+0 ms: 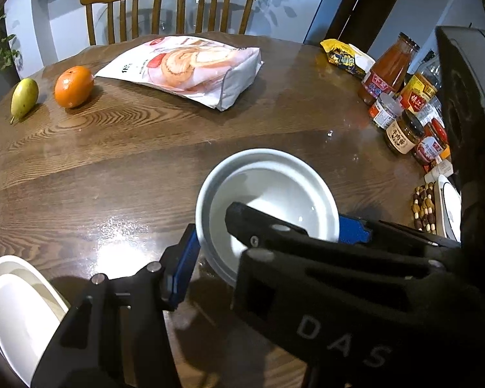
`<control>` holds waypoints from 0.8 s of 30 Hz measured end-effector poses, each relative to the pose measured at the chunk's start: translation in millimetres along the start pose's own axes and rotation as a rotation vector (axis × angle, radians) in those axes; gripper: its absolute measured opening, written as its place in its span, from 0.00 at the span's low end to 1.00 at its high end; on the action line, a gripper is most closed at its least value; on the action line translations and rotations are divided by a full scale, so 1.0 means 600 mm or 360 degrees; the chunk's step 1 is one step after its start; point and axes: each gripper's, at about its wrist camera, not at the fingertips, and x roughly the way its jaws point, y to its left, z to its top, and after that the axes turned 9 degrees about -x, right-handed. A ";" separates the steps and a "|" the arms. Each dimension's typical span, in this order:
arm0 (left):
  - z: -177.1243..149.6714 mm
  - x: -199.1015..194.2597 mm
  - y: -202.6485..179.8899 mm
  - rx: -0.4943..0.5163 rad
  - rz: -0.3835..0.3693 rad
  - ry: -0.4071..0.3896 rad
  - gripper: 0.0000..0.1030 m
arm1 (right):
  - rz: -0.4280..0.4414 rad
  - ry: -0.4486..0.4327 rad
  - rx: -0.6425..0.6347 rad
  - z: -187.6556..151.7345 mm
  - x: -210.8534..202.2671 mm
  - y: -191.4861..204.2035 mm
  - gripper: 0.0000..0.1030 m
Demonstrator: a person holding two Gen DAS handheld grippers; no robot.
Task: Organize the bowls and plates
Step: 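Lift the small white bowl and carry it over the nested white bowls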
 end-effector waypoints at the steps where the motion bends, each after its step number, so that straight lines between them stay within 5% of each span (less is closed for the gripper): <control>1: -0.001 0.003 0.000 -0.0005 0.0002 -0.0002 0.47 | 0.0009 0.0005 0.0012 0.000 0.003 -0.003 0.62; 6: 0.003 0.007 0.006 -0.0034 -0.0025 0.0020 0.50 | 0.0065 -0.0002 0.0075 -0.003 0.007 -0.014 0.61; 14: 0.002 -0.007 0.002 -0.0059 0.0060 0.0026 0.48 | -0.0026 -0.0022 0.0056 -0.004 -0.005 0.001 0.44; 24: 0.002 -0.054 -0.003 -0.0059 0.0068 -0.0076 0.48 | -0.0008 -0.0127 0.0005 0.000 -0.047 0.028 0.44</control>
